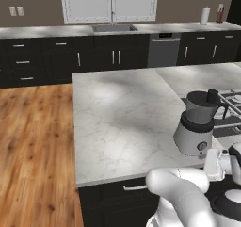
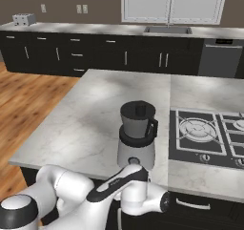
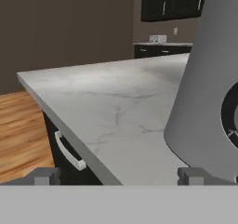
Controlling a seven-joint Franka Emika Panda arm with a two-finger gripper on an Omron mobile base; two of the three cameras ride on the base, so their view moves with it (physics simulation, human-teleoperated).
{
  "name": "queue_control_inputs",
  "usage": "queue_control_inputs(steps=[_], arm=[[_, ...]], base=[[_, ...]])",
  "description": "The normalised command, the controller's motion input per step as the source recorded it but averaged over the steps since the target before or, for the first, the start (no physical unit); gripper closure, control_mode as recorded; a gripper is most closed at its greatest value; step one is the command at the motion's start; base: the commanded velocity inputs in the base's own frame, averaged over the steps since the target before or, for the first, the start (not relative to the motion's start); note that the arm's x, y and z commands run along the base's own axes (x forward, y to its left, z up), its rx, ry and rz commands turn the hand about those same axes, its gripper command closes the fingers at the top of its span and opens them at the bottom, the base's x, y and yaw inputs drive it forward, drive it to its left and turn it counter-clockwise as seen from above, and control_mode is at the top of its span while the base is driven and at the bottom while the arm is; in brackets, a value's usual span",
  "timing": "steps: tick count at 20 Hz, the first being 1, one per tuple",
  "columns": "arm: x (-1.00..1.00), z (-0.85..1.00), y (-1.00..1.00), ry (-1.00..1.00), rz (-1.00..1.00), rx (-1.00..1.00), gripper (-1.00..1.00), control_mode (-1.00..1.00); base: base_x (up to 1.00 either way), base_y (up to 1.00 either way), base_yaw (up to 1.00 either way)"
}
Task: Open the blender lid, put the apple in the blender, close the lid, and start the blender.
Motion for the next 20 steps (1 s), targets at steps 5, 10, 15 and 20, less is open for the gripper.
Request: queue_control_inputs(steps=[5,10,15,20], arm=[[0.0,-0.03,-0.19,-0.09,0.0,0.0,-1.0,-1.0],[0.15,-0.04,-0.03,-0.05,0.0,0.0,-1.0,-1.0],[0.29,-0.11,0.0,0.0,0.0,0.0,-1.0,-1.0],[0.15,-0.31,-0.05,0.0,0.0,0.0,-1.0,-1.0]], base=[[0.0,0.0,0.0],[0.0,0.0,0.0],[0.0,0.0,0.0],[0.0,0.0,0.0]])
